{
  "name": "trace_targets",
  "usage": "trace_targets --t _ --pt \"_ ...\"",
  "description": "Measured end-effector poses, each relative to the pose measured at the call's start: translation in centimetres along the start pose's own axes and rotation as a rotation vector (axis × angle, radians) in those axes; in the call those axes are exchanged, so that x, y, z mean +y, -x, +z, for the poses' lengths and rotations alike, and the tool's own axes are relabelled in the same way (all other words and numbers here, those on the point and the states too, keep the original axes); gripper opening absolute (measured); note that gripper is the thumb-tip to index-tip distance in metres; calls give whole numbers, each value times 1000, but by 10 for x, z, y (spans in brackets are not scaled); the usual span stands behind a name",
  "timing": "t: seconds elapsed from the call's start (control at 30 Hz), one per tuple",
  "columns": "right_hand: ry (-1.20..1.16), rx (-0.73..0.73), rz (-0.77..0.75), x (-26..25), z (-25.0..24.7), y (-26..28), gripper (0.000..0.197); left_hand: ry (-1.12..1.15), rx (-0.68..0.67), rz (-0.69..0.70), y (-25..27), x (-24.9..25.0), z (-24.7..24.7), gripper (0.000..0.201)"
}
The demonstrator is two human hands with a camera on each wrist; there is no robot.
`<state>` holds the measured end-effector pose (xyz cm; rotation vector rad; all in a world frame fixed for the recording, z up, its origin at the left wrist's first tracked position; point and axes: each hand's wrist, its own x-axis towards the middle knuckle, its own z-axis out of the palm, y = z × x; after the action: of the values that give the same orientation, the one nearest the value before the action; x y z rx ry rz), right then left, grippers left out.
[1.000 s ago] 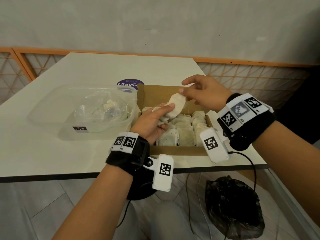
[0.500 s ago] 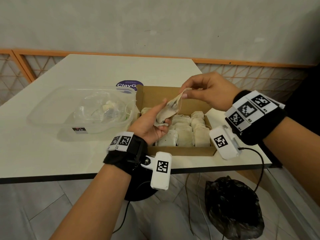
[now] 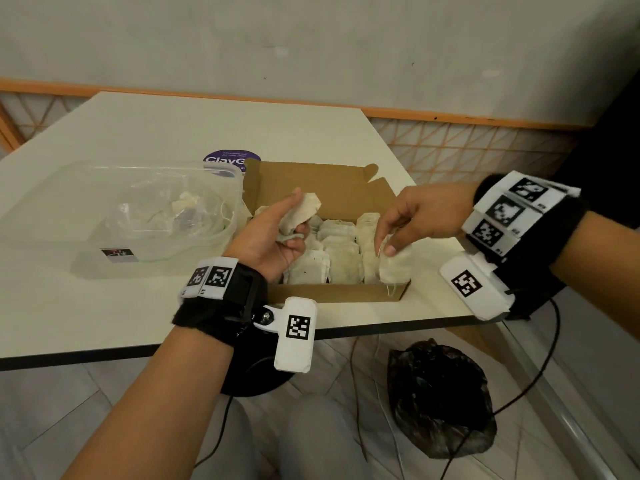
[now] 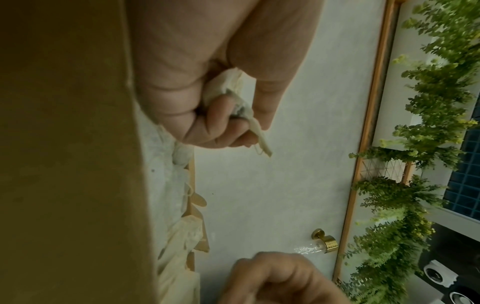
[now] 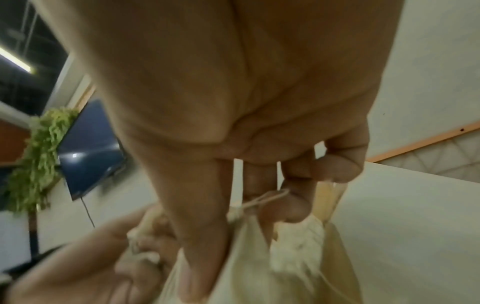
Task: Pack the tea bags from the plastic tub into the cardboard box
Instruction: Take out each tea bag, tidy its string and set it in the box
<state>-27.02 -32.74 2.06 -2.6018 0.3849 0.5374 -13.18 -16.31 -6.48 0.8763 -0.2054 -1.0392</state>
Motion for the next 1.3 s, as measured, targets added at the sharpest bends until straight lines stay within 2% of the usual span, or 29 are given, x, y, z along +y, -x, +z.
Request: trace_targets --t 0.1,0.23,0.4,0.47,0.57,0.67,0.73,0.97,1.17,1.23,1.3 --pt "102 9 40 3 14 -17 13 -3 2 2 0 0 -1 13" --pt "169 115 48 5 23 -23 23 -4 -1 5 -1 0 -1 11" --pt "73 170 32 13 25 -15 16 -11 3 0 -1 -1 -1 11" --pt "-70 179 -33 12 18 -8 19 -8 3 1 -2 -1 -1 10" --pt "-403 97 -131 9 7 4 28 -5 4 4 -2 -1 -2 7" --pt "-412 -35 -103 15 9 -1 23 -6 6 3 -1 -1 0 8" --pt "-343 -54 -54 20 17 -10 20 -4 10 7 -1 -1 0 8" --pt "-48 192 21 20 33 -18 23 -4 29 5 0 -1 1 10" --pt "97 381 -37 23 41 -7 38 -11 23 6 0 -2 1 10" --pt "62 469 -101 24 40 0 33 -12 21 6 0 -1 1 10" --pt "73 457 -153 25 41 6 23 -14 21 8 0 -2 1 10"
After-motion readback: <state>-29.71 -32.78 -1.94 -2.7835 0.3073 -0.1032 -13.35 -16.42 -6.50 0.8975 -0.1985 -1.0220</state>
